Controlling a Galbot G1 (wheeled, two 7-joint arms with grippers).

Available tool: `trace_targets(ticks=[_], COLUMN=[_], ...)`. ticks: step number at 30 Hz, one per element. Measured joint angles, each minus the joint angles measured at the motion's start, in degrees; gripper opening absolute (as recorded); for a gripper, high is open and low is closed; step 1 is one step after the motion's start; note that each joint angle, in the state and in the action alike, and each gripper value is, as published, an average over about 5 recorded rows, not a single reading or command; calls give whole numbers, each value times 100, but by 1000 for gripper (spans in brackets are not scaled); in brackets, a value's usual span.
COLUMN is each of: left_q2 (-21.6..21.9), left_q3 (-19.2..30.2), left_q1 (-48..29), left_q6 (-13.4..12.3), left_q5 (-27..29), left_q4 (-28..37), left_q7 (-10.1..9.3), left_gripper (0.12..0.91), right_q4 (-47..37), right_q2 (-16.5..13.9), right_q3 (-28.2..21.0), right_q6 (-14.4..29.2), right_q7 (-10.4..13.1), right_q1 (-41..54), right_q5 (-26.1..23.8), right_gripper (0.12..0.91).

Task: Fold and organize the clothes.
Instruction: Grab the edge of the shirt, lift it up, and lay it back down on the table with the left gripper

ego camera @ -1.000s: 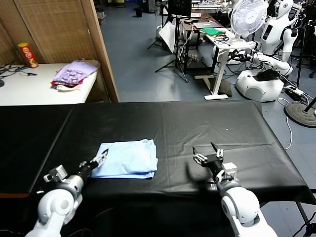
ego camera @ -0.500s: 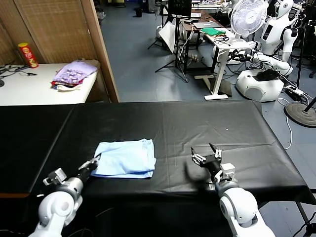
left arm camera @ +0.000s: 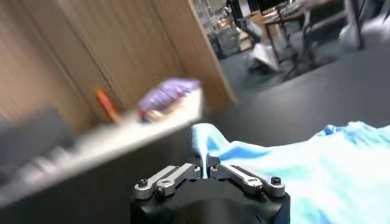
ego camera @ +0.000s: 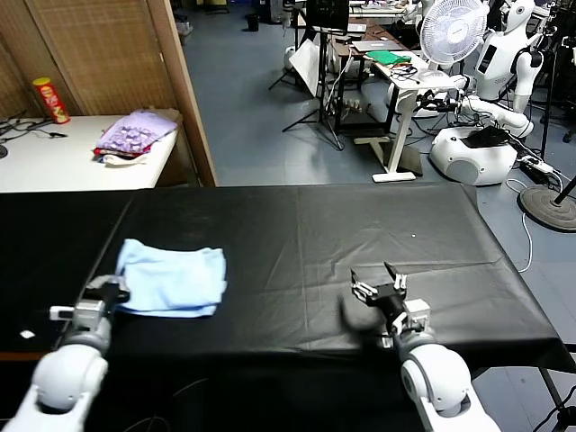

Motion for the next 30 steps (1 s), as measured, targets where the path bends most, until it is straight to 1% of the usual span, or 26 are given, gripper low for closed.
trace_targets(ticks=[2, 4, 5, 7, 9, 11, 14, 16, 18, 20, 22, 25, 26, 27, 29, 30], left_q2=[243, 429, 489, 543, 520, 432, 195, -14, -248, -502, -736, -963, -999, -1019, -1033, -1033], left_q3=[-141, -238, -260, -236, -122, 93, 579, 967, 1353, 1710, 2008, 2339, 2415, 2466, 2520, 2527], left_q1=[7, 4, 0, -15, -44, -80, -149, -212, -281, -332, -339, -283, -253, -221, -143, -103], left_q6=[10, 63, 112, 230, 329, 371, 390, 378, 300, 181, 61, -150, -257, -379, -648, -781], left_q5=[442, 734, 796, 714, 377, -135, -1020, -1461, -1630, -1568, -1402, -1155, -1097, -1068, -1079, -1118], left_q4=[-59, -175, -253, -462, -709, -945, -1162, -1213, -1201, -1131, -1024, -919, -910, -913, -953, -985], left_q7=[17, 29, 32, 28, 12, 4, -23, -57, -66, -12, 95, 320, 423, 537, 776, 863], left_gripper=[154, 154, 154, 154, 154, 154, 154, 154, 156, 174, 240, 403, 454, 521, 621, 679], right_q4=[0, 0, 1, 4, 11, 26, 48, 60, 81, 112, 144, 157, 145, 126, 67, 31], right_q2=[7, 14, 17, 15, 3, -14, -37, -50, -61, -75, -94, -147, -165, -180, -187, -179], right_q3=[-13, -21, -23, -16, 3, 31, 60, 50, 16, -32, -91, -231, -296, -373, -555, -654], right_q6=[0, 0, 0, 0, -1, -1, -1, -1, -5, -24, -66, -189, -246, -311, -441, -500], right_q7=[0, 0, 0, -1, -1, -3, -6, -14, -45, -91, -128, -151, -151, -146, -120, -98], right_q1=[4, -2, -9, -33, -66, -104, -159, -187, -205, -209, -194, -129, -95, -52, 59, 125], right_q5=[3, 4, 4, 3, 1, -6, -15, -17, -7, 47, 162, 444, 556, 678, 921, 1038], right_gripper=[798, 798, 798, 798, 798, 798, 798, 798, 798, 798, 798, 798, 798, 798, 798, 798])
